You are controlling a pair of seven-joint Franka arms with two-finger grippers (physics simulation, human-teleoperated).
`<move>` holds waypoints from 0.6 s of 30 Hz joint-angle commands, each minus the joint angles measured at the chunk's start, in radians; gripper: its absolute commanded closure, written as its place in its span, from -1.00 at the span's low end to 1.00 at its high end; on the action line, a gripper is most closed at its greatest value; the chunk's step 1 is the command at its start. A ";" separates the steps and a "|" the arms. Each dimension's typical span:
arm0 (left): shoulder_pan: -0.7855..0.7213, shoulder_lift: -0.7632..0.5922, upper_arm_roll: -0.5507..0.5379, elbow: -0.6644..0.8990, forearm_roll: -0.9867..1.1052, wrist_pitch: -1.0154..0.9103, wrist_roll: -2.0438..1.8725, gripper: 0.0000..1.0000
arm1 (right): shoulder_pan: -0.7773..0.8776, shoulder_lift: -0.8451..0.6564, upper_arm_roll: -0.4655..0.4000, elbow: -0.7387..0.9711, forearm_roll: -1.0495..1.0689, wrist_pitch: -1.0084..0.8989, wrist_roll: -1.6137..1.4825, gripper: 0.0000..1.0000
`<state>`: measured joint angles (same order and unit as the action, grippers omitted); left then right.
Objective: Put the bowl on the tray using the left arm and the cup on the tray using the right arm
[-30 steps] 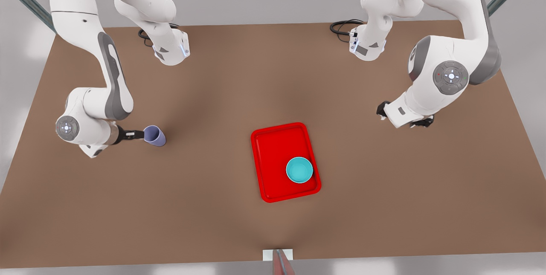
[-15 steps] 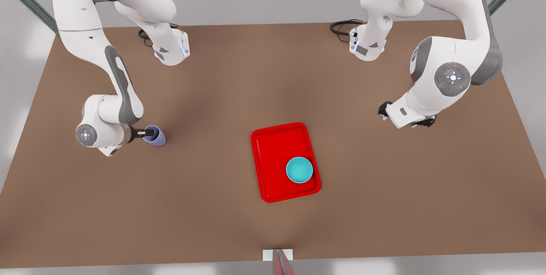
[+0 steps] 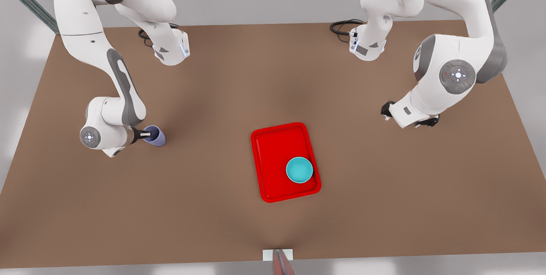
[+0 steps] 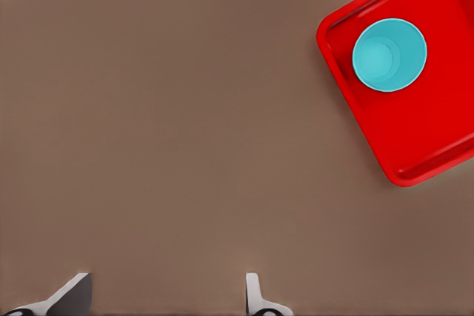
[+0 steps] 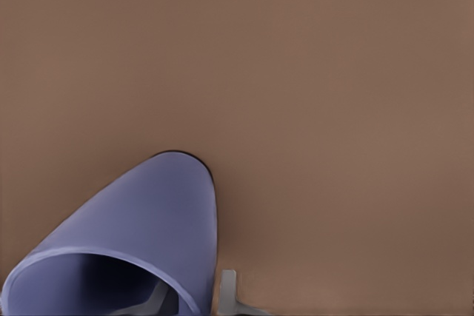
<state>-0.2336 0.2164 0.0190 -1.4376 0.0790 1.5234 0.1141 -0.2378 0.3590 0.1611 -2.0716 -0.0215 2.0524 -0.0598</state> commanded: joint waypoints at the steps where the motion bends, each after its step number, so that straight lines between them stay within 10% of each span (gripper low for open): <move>1: -0.001 -0.002 0.001 -0.001 -0.001 -0.002 0.003 -1.00 | 0.000 0.000 0.002 0.001 0.000 -0.001 0.000 0.57; 18: -0.001 0.024 -0.001 0.003 -0.010 -0.035 -0.007 -1.00 | 0.003 0.113 0.055 0.222 0.003 -0.034 0.005 0.57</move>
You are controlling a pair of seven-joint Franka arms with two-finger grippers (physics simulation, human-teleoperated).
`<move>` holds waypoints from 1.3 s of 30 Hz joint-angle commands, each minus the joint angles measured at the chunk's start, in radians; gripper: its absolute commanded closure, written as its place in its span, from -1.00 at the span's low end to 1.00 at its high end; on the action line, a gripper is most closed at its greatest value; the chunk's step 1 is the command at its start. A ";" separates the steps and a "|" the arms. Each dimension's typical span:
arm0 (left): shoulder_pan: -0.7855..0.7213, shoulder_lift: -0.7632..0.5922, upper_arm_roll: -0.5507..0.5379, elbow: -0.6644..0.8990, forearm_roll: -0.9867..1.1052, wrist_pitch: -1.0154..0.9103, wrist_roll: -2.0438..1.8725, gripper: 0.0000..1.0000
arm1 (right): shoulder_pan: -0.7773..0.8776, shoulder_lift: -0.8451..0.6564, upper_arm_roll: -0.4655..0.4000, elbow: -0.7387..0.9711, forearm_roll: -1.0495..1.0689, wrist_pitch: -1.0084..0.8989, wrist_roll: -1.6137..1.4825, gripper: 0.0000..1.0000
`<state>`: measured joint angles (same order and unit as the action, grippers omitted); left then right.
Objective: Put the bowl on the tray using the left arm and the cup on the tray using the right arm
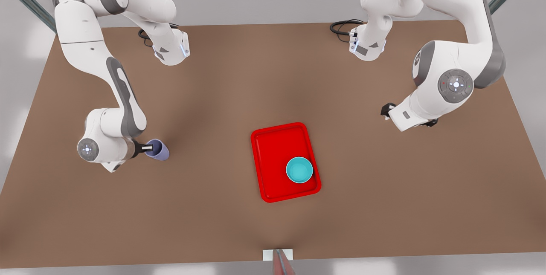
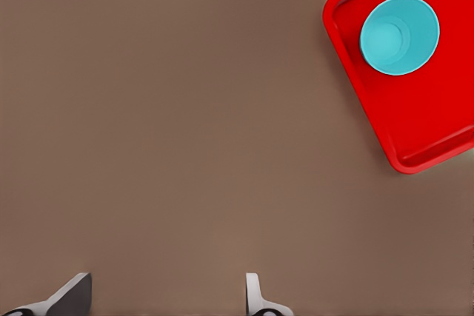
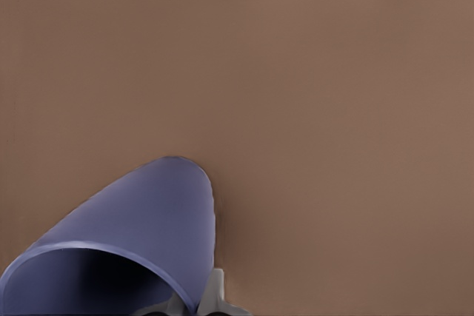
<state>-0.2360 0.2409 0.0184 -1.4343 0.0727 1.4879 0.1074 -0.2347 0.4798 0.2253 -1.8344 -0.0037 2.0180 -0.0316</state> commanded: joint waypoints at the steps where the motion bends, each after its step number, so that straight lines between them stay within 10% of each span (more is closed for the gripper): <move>1: 0.000 0.000 0.000 0.000 -0.002 0.000 -0.002 -1.00 | 0.000 0.003 0.020 0.009 -0.007 -0.005 0.042 0.57; 9: 0.000 0.002 0.000 0.000 0.001 0.005 -0.005 -1.00 | 0.002 0.063 0.258 0.202 0.036 -0.120 0.400 0.57; 21: 0.000 0.003 0.000 -0.003 0.001 0.002 -0.006 -1.00 | 0.449 0.181 0.250 0.402 0.039 -0.100 0.926 0.57; 37: 0.001 0.014 0.003 -0.003 0.004 0.012 -0.006 -1.00 | 0.569 0.372 0.241 0.491 -0.090 0.038 0.992 0.57; 38: 0.001 0.014 0.003 -0.002 0.006 0.012 -0.006 -1.00 | 0.569 0.373 0.243 0.491 -0.090 0.038 0.992 0.54; 39: 0.001 0.017 0.003 -0.002 0.006 0.014 -0.006 -1.00 | 0.569 0.375 0.241 0.491 -0.088 0.038 0.992 -0.29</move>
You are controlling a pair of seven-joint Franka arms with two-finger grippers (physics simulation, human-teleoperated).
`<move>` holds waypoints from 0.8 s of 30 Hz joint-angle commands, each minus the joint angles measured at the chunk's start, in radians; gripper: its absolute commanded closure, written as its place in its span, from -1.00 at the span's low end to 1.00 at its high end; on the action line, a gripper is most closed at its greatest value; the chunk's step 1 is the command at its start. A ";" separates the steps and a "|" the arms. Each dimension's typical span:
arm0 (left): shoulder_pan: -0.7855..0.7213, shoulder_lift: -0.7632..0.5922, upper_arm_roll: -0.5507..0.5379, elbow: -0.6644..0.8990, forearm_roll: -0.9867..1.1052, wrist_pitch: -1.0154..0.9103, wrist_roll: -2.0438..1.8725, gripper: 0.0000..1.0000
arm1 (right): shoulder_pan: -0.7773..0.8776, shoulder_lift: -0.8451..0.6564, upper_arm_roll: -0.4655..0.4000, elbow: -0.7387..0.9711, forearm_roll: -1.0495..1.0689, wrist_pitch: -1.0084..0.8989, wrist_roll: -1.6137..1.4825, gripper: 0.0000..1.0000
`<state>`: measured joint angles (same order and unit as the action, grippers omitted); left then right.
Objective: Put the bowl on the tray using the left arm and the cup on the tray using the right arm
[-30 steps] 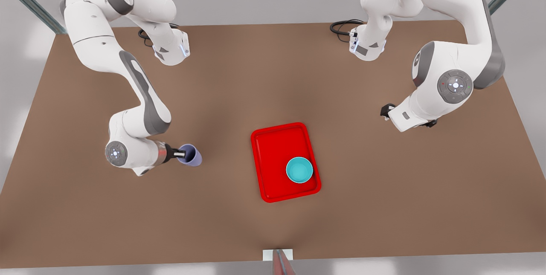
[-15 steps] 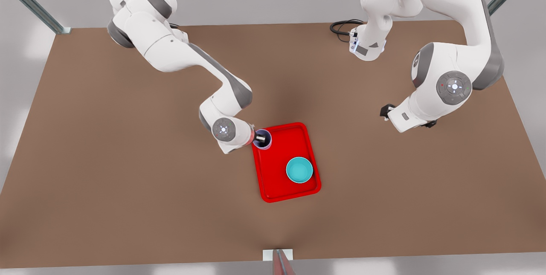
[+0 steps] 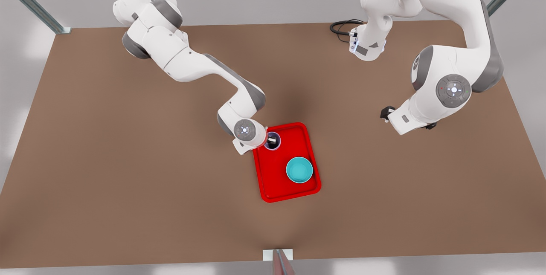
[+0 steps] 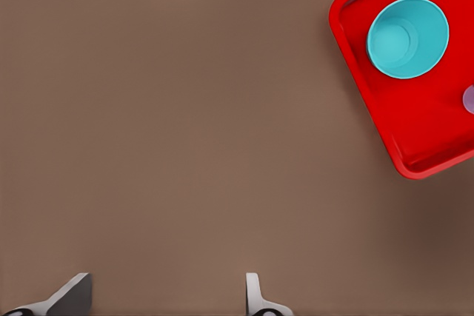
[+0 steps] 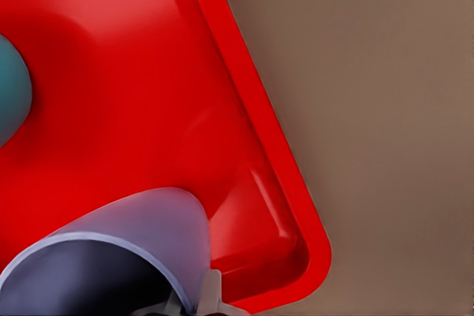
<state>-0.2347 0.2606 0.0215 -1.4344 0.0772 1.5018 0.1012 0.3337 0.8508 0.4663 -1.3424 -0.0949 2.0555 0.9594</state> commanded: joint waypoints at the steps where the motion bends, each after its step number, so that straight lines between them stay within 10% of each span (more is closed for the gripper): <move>1: 0.000 0.000 0.000 0.000 0.001 0.000 0.000 -1.00 | -0.001 -0.001 0.000 0.000 0.000 0.000 -0.001 -1.00; 24: 0.000 0.034 0.000 0.029 0.000 0.003 0.000 -1.00 | 0.059 0.005 0.014 0.051 0.011 0.074 0.128 -1.00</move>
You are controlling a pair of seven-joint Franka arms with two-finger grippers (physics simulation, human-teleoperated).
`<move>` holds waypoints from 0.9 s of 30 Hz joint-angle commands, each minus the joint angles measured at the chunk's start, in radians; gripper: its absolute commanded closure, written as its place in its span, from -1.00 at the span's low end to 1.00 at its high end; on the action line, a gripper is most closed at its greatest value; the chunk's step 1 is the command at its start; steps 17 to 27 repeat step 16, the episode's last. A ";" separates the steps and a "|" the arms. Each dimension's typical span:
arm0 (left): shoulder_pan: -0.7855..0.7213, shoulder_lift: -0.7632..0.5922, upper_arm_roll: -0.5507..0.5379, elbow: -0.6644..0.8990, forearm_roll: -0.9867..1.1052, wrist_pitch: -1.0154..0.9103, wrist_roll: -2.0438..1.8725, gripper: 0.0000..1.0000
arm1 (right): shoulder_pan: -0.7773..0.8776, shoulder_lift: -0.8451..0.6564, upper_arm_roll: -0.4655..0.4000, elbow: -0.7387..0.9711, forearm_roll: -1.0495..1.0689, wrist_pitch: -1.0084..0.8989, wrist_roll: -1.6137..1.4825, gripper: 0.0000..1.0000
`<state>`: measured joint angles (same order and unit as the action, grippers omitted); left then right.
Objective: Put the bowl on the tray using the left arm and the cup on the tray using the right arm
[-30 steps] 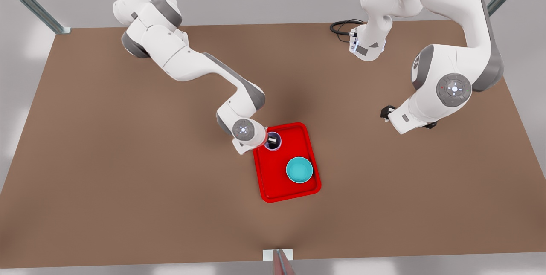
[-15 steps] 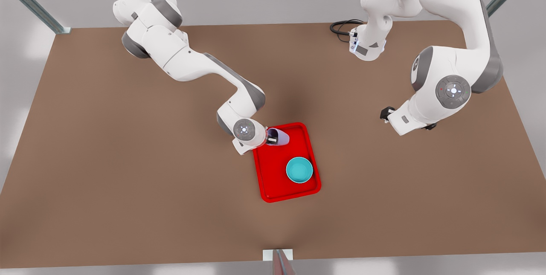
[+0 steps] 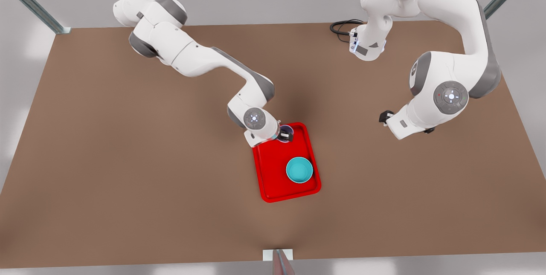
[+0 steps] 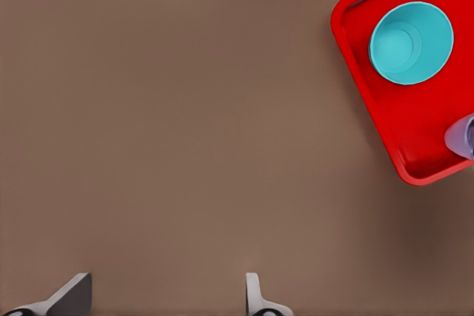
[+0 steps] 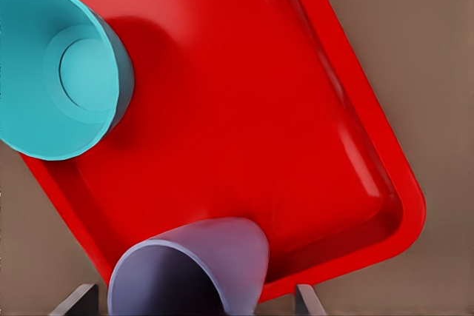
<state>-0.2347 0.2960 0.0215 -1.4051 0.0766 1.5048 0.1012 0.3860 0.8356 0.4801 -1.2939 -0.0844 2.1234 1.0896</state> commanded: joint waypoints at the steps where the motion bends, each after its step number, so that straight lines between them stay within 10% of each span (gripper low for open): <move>1: 0.000 0.000 0.000 0.000 0.000 0.000 0.000 -1.00 | -0.003 -0.018 -0.002 -0.002 0.000 -0.017 0.000 -1.00; 9: -0.003 0.017 -0.003 0.049 -0.001 -0.017 -0.005 -1.00 | -0.409 -0.702 -0.127 -0.366 -0.034 -0.408 -0.626 -1.00; 13: -0.003 0.017 -0.003 0.049 0.002 -0.015 -0.005 -1.00 | -0.446 -0.742 -0.373 -0.308 0.067 -0.583 -0.996 -1.00; 27: -0.005 0.017 -0.003 0.049 0.002 -0.017 -0.005 -1.00 | -0.443 -0.739 -0.377 -0.288 0.055 -0.603 -1.014 -1.00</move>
